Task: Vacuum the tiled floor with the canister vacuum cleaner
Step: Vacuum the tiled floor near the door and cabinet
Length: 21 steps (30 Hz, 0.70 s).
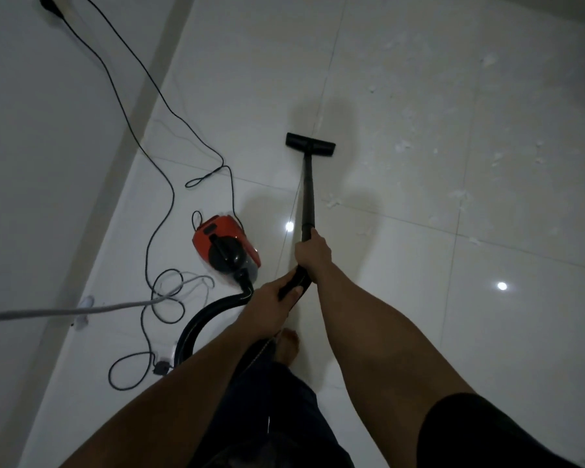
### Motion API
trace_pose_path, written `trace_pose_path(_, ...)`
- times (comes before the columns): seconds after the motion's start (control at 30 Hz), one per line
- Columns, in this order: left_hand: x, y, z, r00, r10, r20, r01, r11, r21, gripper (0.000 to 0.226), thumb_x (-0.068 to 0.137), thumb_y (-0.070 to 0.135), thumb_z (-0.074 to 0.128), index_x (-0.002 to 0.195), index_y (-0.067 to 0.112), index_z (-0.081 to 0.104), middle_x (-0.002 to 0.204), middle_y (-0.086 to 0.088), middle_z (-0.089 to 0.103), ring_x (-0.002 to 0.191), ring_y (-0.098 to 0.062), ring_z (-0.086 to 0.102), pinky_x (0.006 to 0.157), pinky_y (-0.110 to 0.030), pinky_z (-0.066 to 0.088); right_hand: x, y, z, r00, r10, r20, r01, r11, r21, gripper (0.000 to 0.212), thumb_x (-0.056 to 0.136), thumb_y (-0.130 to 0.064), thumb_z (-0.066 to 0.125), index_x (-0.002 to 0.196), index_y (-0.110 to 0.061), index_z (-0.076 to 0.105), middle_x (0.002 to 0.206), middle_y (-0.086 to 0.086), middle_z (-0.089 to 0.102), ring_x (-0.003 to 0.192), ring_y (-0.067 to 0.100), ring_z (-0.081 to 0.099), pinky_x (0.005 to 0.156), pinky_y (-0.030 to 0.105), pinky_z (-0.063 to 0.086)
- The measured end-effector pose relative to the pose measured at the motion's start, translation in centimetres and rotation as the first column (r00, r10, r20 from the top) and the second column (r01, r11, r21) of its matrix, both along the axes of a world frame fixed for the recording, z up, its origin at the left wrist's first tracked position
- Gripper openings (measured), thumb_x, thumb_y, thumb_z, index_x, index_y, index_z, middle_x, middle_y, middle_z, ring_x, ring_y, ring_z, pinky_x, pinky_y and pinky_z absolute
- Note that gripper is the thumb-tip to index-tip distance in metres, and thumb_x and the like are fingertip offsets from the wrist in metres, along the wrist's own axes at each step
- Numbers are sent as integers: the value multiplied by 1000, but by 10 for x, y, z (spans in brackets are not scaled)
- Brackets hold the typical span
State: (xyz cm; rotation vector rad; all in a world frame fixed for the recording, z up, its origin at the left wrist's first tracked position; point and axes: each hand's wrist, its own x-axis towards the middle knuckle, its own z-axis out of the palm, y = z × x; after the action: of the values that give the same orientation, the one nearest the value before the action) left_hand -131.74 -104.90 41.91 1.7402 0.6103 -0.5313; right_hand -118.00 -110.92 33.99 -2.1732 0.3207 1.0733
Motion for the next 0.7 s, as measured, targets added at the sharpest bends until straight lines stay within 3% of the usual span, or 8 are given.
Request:
trace_pose_path(0.07, 23, 9, -2, 1000, -9, 5, 9, 1000, 6, 45, 103, 40, 46, 147, 36, 42, 92, -6, 72, 70, -4, 67, 63, -21, 50, 23, 7, -2, 1000, 8, 3, -8, 1000, 8, 68, 92, -13, 47, 157, -19, 26, 130, 15, 56, 107, 31, 59, 76, 33, 50)
trace_pose_path(0.13, 48, 20, 0, 1000, -23, -3, 23, 1000, 2, 43, 103, 39, 45, 146, 34, 43, 105, -15, 71, 88, -28, 70, 76, -36, 53, 46, 17, -3, 1000, 17, 5, -17, 1000, 10, 68, 92, -13, 47, 157, -20, 26, 128, 15, 57, 105, 30, 60, 74, 33, 49)
trace_pose_path(0.17, 62, 27, 1, 999, -32, -6, 32, 999, 1, 40, 104, 37, 45, 144, 35, 44, 99, -12, 71, 89, -30, 70, 79, -40, 54, 59, 22, -4, 1000, 15, 3, -15, 1000, 9, 68, 92, -13, 46, 157, -20, 26, 128, 14, 57, 104, 30, 60, 74, 33, 49)
trace_pose_path(0.23, 92, 40, 0, 998, -53, 21, 53, 999, -3, 39, 104, 33, 45, 142, 39, 40, 72, 3, 63, 59, -8, 64, 60, -28, 54, 89, 35, -5, 1000, 0, 1, 0, 1000, 6, 68, 92, -13, 46, 157, -21, 26, 130, 14, 57, 103, 28, 59, 72, 32, 48)
trace_pose_path(0.3, 119, 54, -4, 997, -67, 39, 66, 998, 14, 42, 104, 33, 45, 144, 42, 36, 60, 8, 58, 41, 0, 53, 47, -21, 46, 117, 48, -6, 1000, -7, 4, 7, 1000, 4, 68, 92, -13, 45, 157, -22, 26, 131, 13, 56, 100, 27, 59, 68, 29, 47)
trace_pose_path(0.4, 160, 78, -11, 998, -54, 33, 53, 998, 32, 42, 103, 36, 46, 143, 43, 39, 71, 5, 66, 47, -1, 58, 50, -23, 49, 159, 72, -10, 1000, -24, 10, 24, 1000, -5, 70, 91, -13, 44, 158, -22, 24, 133, 13, 56, 103, 28, 58, 71, 31, 49)
trace_pose_path(0.5, 198, 103, -15, 998, -54, 17, 54, 998, 28, 44, 103, 36, 46, 146, 41, 37, 81, 1, 68, 51, 3, 56, 51, -13, 43, 196, 95, -13, 998, -62, 6, 62, 998, -4, 72, 93, -12, 44, 159, -23, 19, 135, 11, 54, 96, 23, 53, 72, 31, 45)
trace_pose_path(0.7, 265, 139, -15, 997, -82, 2, 82, 994, 67, 44, 103, 36, 46, 146, 40, 37, 71, 11, 60, 58, -2, 57, 53, -14, 46, 264, 128, -9, 998, -60, -9, 60, 998, -16, 73, 93, -11, 44, 160, -22, 17, 138, 11, 52, 104, 27, 56, 75, 33, 49)
